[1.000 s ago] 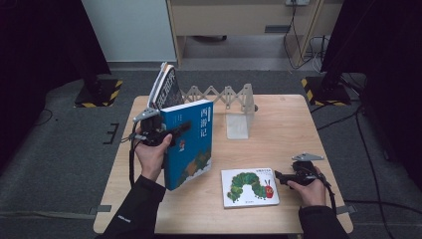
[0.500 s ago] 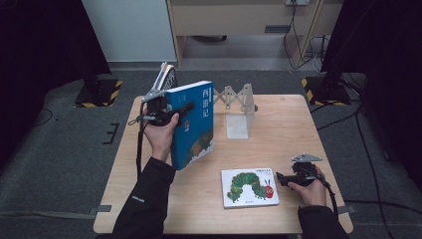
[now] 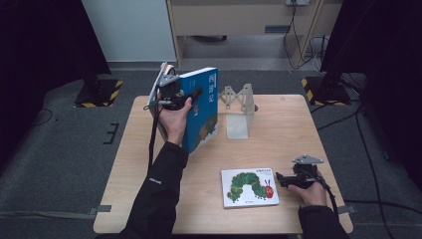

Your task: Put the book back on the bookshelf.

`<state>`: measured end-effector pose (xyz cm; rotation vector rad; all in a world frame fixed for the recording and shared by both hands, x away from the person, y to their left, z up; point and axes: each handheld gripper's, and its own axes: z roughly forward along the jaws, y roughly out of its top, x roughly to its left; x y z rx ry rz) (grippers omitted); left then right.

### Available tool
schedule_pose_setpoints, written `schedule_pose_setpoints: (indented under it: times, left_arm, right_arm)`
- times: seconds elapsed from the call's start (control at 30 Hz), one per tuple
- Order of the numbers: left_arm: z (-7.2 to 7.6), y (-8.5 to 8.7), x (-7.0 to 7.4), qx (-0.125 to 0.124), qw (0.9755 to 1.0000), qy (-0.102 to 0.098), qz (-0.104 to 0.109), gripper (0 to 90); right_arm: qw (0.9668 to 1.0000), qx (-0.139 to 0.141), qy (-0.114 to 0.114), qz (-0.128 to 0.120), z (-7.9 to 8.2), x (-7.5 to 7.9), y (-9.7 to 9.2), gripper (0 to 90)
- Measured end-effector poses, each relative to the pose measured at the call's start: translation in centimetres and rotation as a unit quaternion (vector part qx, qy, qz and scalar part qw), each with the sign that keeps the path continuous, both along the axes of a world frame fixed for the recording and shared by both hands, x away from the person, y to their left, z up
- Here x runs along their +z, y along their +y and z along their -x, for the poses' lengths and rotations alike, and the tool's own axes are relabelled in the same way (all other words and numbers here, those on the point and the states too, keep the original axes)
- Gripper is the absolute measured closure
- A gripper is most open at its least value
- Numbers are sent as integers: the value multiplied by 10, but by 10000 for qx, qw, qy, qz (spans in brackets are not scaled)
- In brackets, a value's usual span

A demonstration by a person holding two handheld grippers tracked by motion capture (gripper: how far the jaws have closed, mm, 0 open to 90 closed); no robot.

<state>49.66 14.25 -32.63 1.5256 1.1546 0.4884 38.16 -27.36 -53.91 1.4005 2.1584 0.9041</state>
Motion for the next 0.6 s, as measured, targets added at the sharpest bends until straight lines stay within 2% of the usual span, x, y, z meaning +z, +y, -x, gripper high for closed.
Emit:
schedule_pose_setpoints:
  times: [0.17,0.27,0.43,0.6]
  left_arm:
    - [-14,-5,0,85,9999,38,119,602]
    - [-25,-9,-3,136,9999,43,54,602]
    - [-34,-16,-11,272,9996,33,-62,601]
    - [-43,-18,-16,436,9990,-19,78,600]
  right_arm:
    - [10000,12,3,0,0,0,0,33]
    - [10000,6,6,0,0,0,0,32]
    - [10000,13,5,0,0,0,0,32]
    - [10000,13,5,0,0,0,0,32]
